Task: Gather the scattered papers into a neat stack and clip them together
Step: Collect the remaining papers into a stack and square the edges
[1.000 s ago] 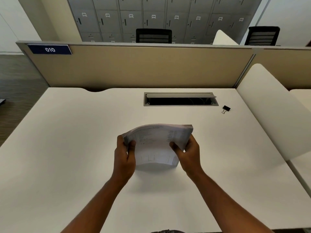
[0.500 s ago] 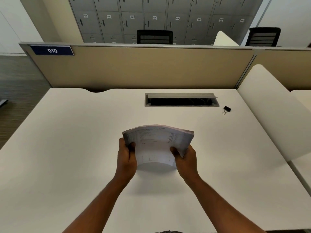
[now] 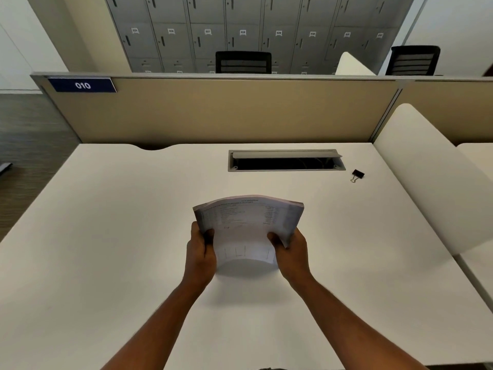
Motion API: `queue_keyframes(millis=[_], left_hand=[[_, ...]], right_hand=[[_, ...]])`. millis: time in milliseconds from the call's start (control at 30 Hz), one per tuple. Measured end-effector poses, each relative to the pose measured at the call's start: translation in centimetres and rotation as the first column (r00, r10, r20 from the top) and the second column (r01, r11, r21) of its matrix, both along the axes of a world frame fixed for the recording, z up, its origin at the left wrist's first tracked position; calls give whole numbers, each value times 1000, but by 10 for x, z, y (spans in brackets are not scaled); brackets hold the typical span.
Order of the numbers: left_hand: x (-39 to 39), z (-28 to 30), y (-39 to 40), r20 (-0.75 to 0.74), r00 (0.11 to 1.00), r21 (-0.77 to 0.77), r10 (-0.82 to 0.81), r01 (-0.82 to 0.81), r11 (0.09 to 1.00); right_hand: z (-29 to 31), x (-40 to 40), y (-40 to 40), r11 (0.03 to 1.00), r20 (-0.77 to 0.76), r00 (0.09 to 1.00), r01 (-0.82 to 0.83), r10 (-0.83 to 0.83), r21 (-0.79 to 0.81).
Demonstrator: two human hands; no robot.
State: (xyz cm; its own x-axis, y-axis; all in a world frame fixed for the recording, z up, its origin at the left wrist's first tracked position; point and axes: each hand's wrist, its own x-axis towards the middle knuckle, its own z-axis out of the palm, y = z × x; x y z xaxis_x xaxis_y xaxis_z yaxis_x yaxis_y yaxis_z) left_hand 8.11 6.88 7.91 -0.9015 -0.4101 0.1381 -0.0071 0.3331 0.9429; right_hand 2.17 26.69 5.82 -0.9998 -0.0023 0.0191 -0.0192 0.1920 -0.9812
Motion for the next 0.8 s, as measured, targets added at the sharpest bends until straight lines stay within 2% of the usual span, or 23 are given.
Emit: queue_keyframes(millis=[367, 500, 633, 800], left_hand=[[-1, -2, 1, -4, 1000, -32, 19, -19, 999], [-4, 3, -10, 37, 999, -47, -9, 11, 999], [-1, 7, -18, 146, 970, 153, -196, 174, 973], [2, 5, -19, 202, 952, 295, -230, 164, 941]], right_hand=[[5, 0, 3, 999, 36, 999, -16, 17, -44], [13, -1, 12, 989, 113, 986, -115, 124, -88], [14, 0, 19, 979, 203, 960, -176, 194, -104], [7, 3, 14, 990, 247, 961, -106, 126, -92]])
